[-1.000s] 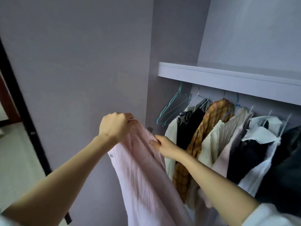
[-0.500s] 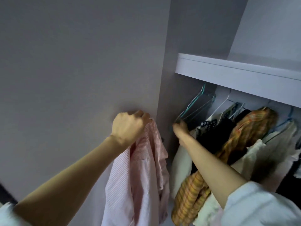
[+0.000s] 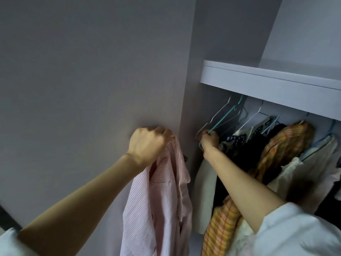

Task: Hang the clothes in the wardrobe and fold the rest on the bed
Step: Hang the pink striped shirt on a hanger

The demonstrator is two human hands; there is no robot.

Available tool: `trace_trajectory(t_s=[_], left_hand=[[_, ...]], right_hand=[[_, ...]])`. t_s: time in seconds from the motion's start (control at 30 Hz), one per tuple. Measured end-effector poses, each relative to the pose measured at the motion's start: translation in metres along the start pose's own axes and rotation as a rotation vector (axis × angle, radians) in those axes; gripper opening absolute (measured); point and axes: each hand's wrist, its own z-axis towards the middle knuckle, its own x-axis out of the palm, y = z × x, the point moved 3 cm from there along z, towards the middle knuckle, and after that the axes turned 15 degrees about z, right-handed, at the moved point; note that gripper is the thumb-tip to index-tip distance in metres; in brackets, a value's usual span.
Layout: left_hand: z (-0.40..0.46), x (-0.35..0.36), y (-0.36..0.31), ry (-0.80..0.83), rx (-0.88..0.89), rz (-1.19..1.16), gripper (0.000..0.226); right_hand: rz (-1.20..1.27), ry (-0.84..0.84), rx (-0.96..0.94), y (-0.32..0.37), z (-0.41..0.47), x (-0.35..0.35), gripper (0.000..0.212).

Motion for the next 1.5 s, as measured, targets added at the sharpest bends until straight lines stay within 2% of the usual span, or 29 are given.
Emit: trace_trajectory(t_s=[0.1, 0.2, 0.33, 0.43, 0.63, 0.73, 0.8, 0.9, 1.0, 1.1, 1.17, 1.23, 1.27, 1.33, 1.43, 1.5], left_hand=[[0.000, 0.000, -0.001, 0.023, -0.031, -0.032, 0.024], [-0.003, -0.004, 0.002, 0.080, -0.105, -0.159, 0.020], [-0.021, -0.001, 0.011, 0.276, -0.281, -0.240, 0.029], [-0.041, -0.011, 0.021, 0.394, -0.354, -0.321, 0.028], [-0.092, -0.048, 0.022, 0.506, -0.360, -0.476, 0.026], [-0.117, -0.068, 0.015, 0.526, -0.344, -0.520, 0.026], [-0.133, -0.078, 0.014, 0.538, -0.354, -0.551, 0.026], [-0.153, -0.089, 0.016, 0.545, -0.373, -0.584, 0.025], [-0.165, -0.097, 0.019, 0.546, -0.367, -0.594, 0.024], [-0.173, -0.108, 0.021, 0.533, -0.360, -0.597, 0.024], [-0.178, -0.112, 0.022, 0.530, -0.369, -0.612, 0.023], [-0.182, -0.114, 0.024, 0.534, -0.386, -0.616, 0.021], [-0.185, -0.114, 0.026, 0.543, -0.398, -0.616, 0.021], [-0.189, -0.113, 0.029, 0.549, -0.416, -0.609, 0.021], [-0.194, -0.110, 0.033, 0.558, -0.430, -0.592, 0.021], [-0.194, -0.109, 0.034, 0.563, -0.450, -0.594, 0.021]], right_hand=[[0.047, 0.027, -0.019, 0.015, -0.012, -0.009, 0.025], [0.120, 0.084, 0.056, 0.022, -0.037, -0.018, 0.027], [0.198, 0.176, 0.199, 0.018, -0.085, -0.035, 0.025], [0.212, 0.259, 0.245, 0.014, -0.129, -0.048, 0.025], [0.220, 0.360, 0.280, -0.005, -0.230, -0.081, 0.022], [0.244, 0.346, 0.273, -0.013, -0.273, -0.097, 0.025], [0.223, 0.335, 0.231, -0.021, -0.303, -0.110, 0.028], [-0.041, 0.296, 0.077, -0.033, -0.342, -0.135, 0.028], [-0.184, 0.170, -0.046, -0.021, -0.343, -0.145, 0.005], [-0.203, 0.107, -0.011, -0.004, -0.331, -0.140, 0.016], [-0.339, 0.094, 0.060, -0.006, -0.327, -0.139, 0.025], [-0.553, 0.028, 0.005, -0.012, -0.328, -0.145, 0.026], [-0.580, -0.036, -0.053, -0.013, -0.333, -0.150, 0.023], [-0.440, -0.115, -0.181, -0.012, -0.340, -0.156, 0.019], [-0.131, 0.024, -0.263, 0.000, -0.345, -0.154, 0.014], [-0.088, 0.103, -0.265, 0.009, -0.345, -0.149, 0.009]])
